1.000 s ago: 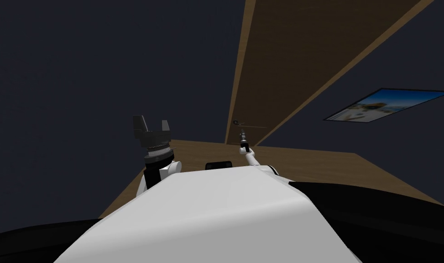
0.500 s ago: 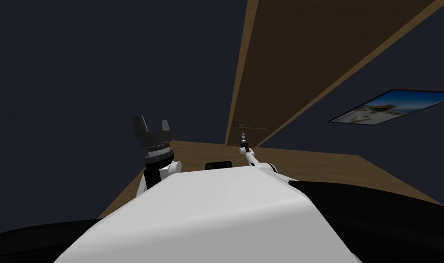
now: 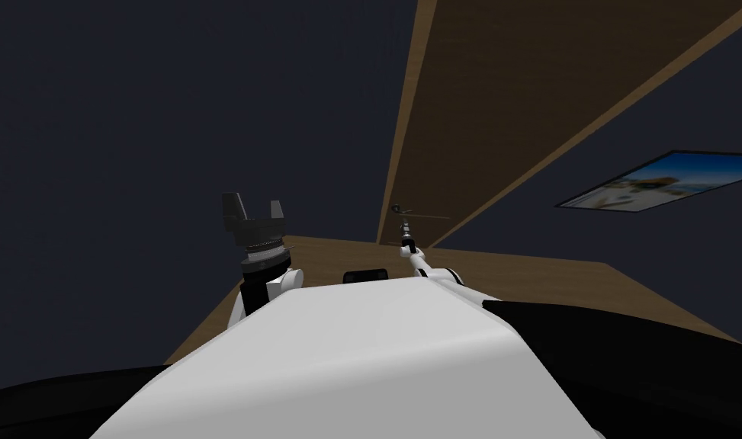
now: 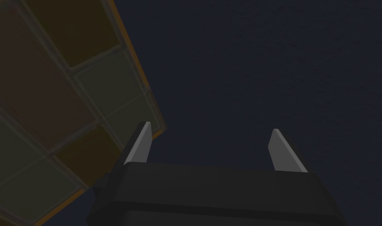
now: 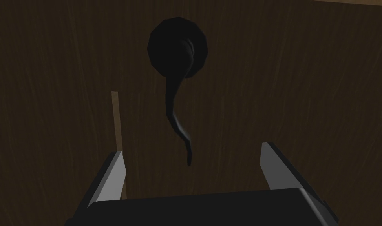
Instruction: Pull the door open
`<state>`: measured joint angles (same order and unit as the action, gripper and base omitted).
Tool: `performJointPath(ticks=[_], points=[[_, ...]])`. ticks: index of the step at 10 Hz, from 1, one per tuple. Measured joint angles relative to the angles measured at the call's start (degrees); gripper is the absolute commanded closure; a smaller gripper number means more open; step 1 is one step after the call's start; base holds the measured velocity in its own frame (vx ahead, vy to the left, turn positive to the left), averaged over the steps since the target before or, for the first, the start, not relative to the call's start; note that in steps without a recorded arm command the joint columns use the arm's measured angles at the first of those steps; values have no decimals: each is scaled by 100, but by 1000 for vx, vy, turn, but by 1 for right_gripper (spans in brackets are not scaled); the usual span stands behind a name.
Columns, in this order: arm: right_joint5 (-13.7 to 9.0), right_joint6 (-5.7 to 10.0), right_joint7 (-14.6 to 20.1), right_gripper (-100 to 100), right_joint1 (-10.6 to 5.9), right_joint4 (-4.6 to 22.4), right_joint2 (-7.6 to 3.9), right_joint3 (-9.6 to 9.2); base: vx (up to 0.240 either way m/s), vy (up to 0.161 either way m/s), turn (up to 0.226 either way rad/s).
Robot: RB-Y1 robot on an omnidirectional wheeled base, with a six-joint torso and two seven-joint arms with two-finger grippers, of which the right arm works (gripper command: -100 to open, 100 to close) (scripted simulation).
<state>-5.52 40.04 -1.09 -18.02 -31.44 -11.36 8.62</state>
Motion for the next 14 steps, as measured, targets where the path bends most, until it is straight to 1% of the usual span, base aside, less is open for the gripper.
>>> performJointPath(ticks=[1,2,3,4,5,6,7,8,9,10,11,12,13,14], points=[[-3,26,11,-100,-51,116,-13,5,20,-7,3],[-3,31,14,-100,-57,129,-14,6,123,24,157],[-10,-138,64,-100,257,-339,-68,9,149,28,76],[-26,-49,129,-100,131,-159,-150,24,71,11,-8],[-33,96,148,-100,12,111,-171,35,110,15,154],[-50,111,211,-100,114,108,-261,50,210,13,184],[-75,311,322,-100,8,537,-405,74,162,16,56],[-87,412,387,-100,-7,650,-467,86,53,20,-15],[-89,354,406,-100,53,586,-482,87,-7,19,-10],[-91,263,393,-100,128,431,-465,92,-20,7,0],[-92,258,381,-100,100,433,-461,95,-16,-3,4],[-93,232,375,-100,134,338,-455,96,105,19,151],[-112,401,474,-100,-9,741,-609,110,124,21,101],[-129,233,497,-100,309,273,-600,135,165,5,162]])
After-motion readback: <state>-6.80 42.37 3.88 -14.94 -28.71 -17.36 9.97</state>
